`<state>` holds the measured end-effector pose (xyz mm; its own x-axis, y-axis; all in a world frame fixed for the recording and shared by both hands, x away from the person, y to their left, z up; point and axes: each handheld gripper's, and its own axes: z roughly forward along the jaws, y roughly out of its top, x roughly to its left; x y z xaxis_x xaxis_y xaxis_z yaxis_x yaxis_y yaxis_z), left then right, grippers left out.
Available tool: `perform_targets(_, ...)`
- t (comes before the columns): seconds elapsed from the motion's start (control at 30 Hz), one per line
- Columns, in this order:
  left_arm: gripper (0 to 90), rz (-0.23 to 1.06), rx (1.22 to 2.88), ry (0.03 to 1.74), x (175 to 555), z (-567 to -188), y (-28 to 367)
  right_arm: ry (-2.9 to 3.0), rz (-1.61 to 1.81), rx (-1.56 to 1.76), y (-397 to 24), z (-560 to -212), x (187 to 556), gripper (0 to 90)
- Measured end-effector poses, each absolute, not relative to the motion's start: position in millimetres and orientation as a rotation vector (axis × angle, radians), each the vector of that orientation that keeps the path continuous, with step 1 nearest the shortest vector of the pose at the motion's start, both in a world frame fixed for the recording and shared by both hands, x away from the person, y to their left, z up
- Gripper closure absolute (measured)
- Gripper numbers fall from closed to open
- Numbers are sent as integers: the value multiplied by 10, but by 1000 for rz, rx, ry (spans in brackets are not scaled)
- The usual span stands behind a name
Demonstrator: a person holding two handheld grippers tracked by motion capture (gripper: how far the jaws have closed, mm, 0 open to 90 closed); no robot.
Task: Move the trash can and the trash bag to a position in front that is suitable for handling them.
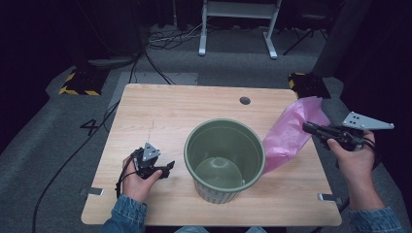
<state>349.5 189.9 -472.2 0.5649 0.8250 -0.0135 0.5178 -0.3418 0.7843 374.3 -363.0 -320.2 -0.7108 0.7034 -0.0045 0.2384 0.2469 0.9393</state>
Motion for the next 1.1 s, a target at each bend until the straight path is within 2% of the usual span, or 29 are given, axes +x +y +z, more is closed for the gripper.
perform_targets(0.67,272,502,2022,1073,3480,-4717,1903,2047,1475,788,-3642,-2505,3416,884)
perform_targets(1.1,270,510,2006,1041,3422,-4572,1919,2044,1466,757,-3605,-2152,3291,884)
